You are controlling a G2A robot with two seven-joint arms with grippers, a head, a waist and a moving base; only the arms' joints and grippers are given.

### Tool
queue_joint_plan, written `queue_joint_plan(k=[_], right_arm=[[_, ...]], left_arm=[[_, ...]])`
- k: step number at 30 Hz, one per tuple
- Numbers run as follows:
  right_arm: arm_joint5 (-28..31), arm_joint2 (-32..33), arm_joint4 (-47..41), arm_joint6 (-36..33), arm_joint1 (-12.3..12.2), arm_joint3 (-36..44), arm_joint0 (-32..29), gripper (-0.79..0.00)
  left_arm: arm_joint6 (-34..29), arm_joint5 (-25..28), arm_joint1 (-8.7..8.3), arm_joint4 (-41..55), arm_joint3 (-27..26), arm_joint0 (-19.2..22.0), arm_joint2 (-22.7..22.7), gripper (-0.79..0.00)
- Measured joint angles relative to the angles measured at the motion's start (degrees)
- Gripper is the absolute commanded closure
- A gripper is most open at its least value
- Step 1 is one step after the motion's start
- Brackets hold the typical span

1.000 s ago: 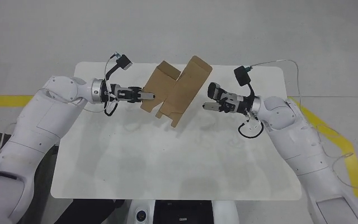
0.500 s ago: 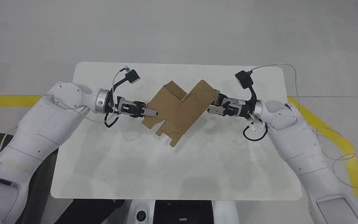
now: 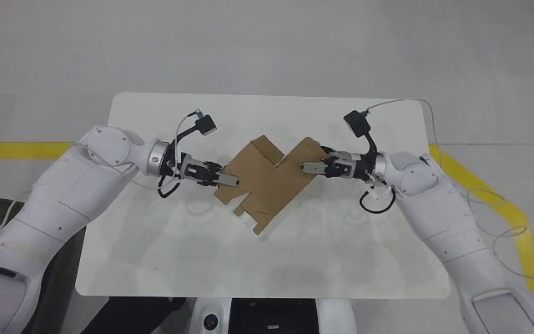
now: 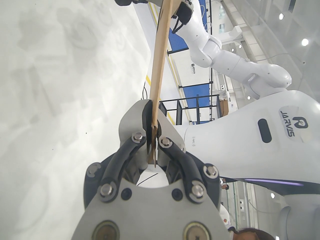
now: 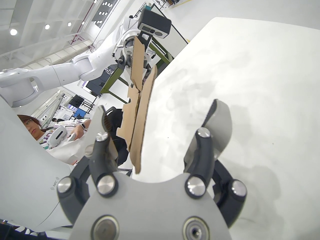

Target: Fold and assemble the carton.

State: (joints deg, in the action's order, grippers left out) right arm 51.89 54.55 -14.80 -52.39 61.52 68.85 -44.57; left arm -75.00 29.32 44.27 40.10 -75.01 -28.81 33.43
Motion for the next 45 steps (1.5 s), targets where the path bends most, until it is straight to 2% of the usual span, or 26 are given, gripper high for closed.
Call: queue_joint_plan(k=[8, 12, 17, 19, 20, 27, 33, 39, 45], right_arm=[[-0.21, -2.09, -1.62, -0.21, -0.72, 0.81, 0.34, -0.135], [-0.20, -3.09, -2.60, -0.20, -1.10, 1.00, 0.52, -0.012], [-0.09, -4.27, -3.74, -0.09, -1.61, 1.09, 0.80, 0.000], [0.03, -4.71, -4.24, 0.03, -1.80, 1.07, 0.94, 0.000], [0.12, -4.89, -4.48, 0.12, -1.88, 1.03, 0.99, 0.000], [1.88, -5.30, -6.05, 1.90, -2.17, -0.07, 1.35, 0.000], [2.75, -4.48, -5.92, 6.55, -1.60, -0.69, 1.02, 0.000], [-0.47, -4.14, -0.24, 12.94, -0.84, 0.54, 0.61, 0.000], [-4.45, -4.35, 6.12, 22.37, 0.44, 2.66, -0.19, 0.000]], left_arm=[[0.86, 0.87, -0.11, -0.74, 0.37, 0.78, -1.47, 0.000], [1.29, 1.30, -0.24, -0.79, 0.58, 1.22, -2.02, 0.000], [2.01, 2.01, -0.49, -0.98, 0.88, 1.78, -2.70, 0.000], [2.19, 2.20, -0.58, -0.89, 0.97, 1.99, -3.00, -0.348], [2.28, 2.28, -0.62, -0.84, 1.02, 2.09, -3.11, -0.785], [3.16, 3.16, -0.75, 0.83, 3.08, 3.16, -3.21, -0.785], [5.26, 5.27, -0.35, 4.17, 5.73, 3.59, -2.24, -0.785], [6.68, 6.66, 0.41, 8.61, 7.43, 3.15, -0.57, -0.785], [6.74, 6.72, 1.27, 10.32, 8.78, 2.51, 1.03, -0.785]])
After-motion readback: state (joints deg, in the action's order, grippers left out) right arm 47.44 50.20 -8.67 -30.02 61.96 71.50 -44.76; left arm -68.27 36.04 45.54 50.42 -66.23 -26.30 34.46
